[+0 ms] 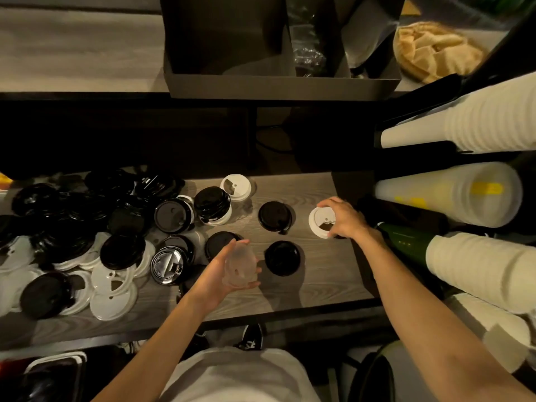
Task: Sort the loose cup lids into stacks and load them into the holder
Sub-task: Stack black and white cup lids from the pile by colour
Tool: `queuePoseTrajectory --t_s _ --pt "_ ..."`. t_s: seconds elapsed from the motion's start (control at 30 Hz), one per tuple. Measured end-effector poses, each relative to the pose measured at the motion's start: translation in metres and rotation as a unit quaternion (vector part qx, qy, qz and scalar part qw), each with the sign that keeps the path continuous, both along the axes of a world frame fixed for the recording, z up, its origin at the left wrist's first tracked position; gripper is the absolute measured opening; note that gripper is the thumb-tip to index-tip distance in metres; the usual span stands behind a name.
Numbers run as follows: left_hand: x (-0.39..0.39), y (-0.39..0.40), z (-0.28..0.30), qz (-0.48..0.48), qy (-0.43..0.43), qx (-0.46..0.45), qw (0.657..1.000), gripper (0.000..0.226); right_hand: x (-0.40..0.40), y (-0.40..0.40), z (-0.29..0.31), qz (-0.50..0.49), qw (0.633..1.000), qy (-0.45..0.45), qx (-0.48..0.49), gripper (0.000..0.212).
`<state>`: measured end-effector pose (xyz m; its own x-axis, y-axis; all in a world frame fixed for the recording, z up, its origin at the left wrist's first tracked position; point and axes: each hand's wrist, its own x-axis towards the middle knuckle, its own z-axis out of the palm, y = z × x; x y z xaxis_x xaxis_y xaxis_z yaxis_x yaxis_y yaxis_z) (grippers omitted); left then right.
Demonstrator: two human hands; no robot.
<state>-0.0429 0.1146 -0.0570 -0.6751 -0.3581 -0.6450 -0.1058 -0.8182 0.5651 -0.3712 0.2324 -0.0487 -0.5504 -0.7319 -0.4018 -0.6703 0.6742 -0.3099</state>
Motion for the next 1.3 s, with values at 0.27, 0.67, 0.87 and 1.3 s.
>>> queuePoseTrajectory --t_s 0.27,0.67,0.87,1.3 --pt "-0.011 0.007 0.007 0.005 0.015 0.035 0.999 0.048 0.004 0.007 -0.011 -0.017 1.0 -0.015 0.004 0.092" --pt "-0.077 0.026 0.027 -0.041 0.063 0.086 0.993 0.052 0.127 0.036 0.055 -0.034 0.969 -0.148 -0.196 0.081" --pt "-0.091 0.046 0.036 -0.197 0.015 -0.124 0.972 0.066 0.113 0.058 0.036 -0.089 0.972 -0.105 -0.19 0.077" --pt "-0.051 0.033 -0.039 -0.444 -0.168 -0.714 0.514 0.052 0.077 0.072 -0.019 -0.053 0.996 -0.04 -0.052 0.083"
